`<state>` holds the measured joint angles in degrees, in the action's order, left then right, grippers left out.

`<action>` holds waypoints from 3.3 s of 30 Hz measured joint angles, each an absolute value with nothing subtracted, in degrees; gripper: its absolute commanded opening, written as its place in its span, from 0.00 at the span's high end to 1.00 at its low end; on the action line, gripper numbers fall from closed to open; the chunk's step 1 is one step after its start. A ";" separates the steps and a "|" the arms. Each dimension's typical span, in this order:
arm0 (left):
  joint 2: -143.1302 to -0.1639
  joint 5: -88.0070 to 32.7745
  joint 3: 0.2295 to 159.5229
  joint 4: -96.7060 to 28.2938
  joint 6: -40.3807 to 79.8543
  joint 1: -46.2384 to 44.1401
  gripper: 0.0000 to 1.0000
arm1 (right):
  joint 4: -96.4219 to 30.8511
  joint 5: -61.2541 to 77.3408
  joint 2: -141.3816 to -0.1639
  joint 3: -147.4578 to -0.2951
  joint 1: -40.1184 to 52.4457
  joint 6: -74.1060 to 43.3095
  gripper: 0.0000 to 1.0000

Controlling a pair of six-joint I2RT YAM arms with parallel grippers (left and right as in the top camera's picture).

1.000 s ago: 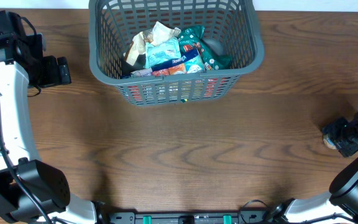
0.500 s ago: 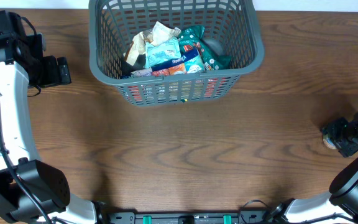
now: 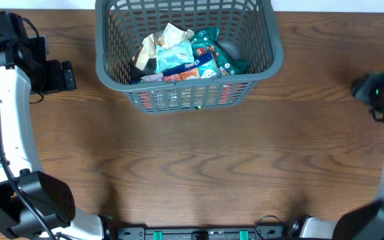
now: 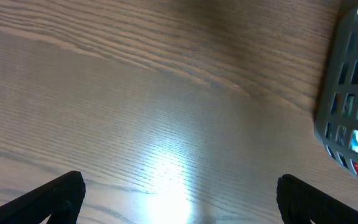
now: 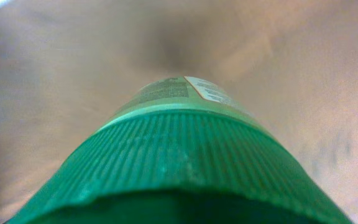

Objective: Pack container
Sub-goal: 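Carry the jar into the basket and release it upright, then withdraw the right gripper from the basket to the upper right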

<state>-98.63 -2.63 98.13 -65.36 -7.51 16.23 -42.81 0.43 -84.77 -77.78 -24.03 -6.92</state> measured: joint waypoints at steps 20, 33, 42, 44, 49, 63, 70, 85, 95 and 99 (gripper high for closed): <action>-98.63 -2.83 98.13 -65.39 -7.51 16.23 0.01 | -41.93 3.55 -89.76 -103.24 13.87 26.55 0.99; -98.63 -4.12 98.13 -65.32 -7.51 16.23 0.01 | -47.51 14.24 -103.18 -106.06 15.77 35.44 0.99; -98.63 -4.14 98.13 -65.32 -7.51 16.23 0.01 | -48.47 15.35 -109.34 -106.06 15.77 36.69 0.99; -98.63 -4.14 98.13 -65.30 -7.51 16.23 0.01 | -48.51 15.46 -110.34 -106.06 15.77 36.69 0.99; -98.63 -4.14 98.13 -65.32 -7.51 16.23 0.01 | -49.28 15.44 -113.51 -106.15 15.66 36.71 0.99; -98.63 -4.12 98.13 -65.30 -7.51 16.23 0.01 | -51.46 14.11 -117.51 -106.98 15.51 36.67 0.62; -98.63 -4.14 98.13 -65.30 -7.51 16.23 0.02 | -51.33 11.44 -117.56 -106.98 15.51 36.67 0.46; -98.63 -4.14 98.13 -65.32 -7.51 16.23 0.01 | -51.57 9.02 -116.66 -123.68 15.59 35.31 0.01; -98.63 -4.12 98.13 -65.08 -7.51 16.23 0.01 | -46.74 4.03 -111.28 -131.57 14.48 32.32 0.01; -98.63 -4.14 98.10 -61.87 -8.03 16.23 0.01 | -39.20 -6.59 -110.56 -131.72 13.26 26.24 0.01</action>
